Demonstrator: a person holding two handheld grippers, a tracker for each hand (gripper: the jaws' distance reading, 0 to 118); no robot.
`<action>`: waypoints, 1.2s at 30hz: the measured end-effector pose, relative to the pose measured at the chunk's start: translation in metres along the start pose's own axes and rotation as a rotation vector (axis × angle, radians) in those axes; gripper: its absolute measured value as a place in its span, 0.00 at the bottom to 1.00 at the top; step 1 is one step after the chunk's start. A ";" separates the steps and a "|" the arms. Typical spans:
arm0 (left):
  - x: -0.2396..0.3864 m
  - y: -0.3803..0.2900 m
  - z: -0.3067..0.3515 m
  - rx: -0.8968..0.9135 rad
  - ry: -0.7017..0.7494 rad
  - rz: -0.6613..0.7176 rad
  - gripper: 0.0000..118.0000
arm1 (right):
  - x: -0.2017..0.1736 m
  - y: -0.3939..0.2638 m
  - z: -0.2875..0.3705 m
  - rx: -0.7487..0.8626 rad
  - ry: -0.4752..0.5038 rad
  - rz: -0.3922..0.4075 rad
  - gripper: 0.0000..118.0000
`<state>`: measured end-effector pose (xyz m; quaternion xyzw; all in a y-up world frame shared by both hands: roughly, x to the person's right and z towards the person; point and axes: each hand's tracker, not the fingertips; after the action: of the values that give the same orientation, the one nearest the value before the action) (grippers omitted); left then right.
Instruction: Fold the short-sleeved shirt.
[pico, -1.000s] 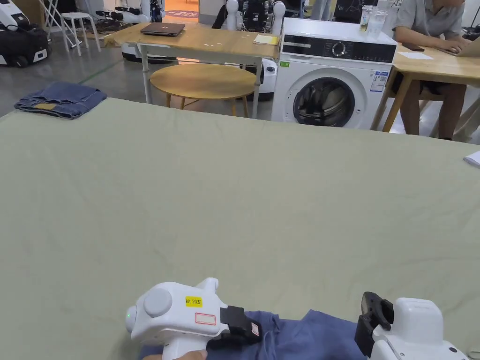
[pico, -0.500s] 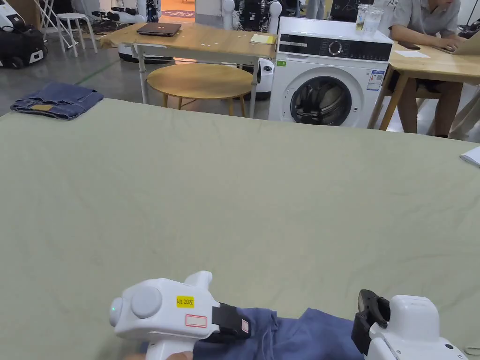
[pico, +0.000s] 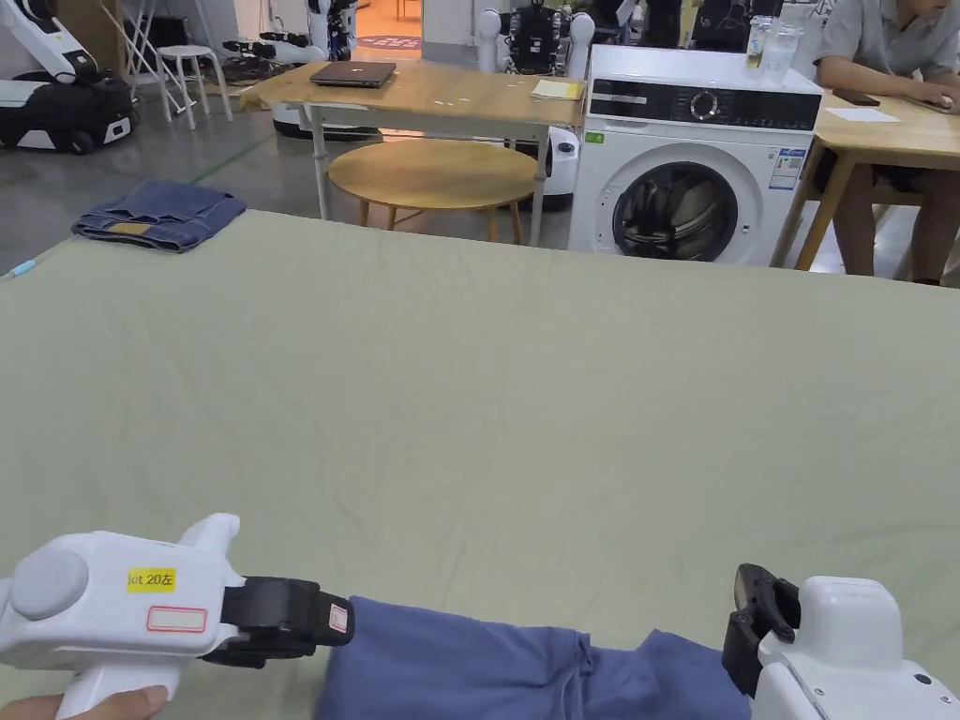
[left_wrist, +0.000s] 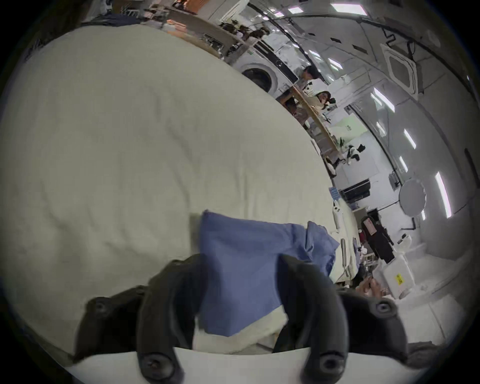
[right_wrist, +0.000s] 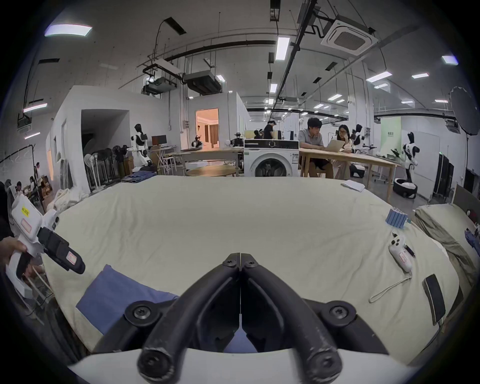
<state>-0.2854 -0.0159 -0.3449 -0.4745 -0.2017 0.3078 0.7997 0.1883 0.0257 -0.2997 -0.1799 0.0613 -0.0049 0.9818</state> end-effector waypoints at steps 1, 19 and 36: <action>-0.009 -0.001 -0.002 -0.010 -0.013 0.017 0.52 | -0.001 0.000 -0.001 -0.001 0.005 -0.001 0.00; -0.065 -0.032 -0.081 -0.056 -0.257 0.214 0.08 | -0.002 -0.001 0.001 -0.006 0.001 -0.003 0.00; 0.010 0.003 0.062 0.060 0.013 -0.036 0.04 | 0.002 0.007 0.002 0.001 0.003 0.013 0.00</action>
<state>-0.3173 0.0313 -0.3182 -0.4486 -0.1956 0.2962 0.8202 0.1901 0.0329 -0.3003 -0.1787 0.0639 0.0011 0.9818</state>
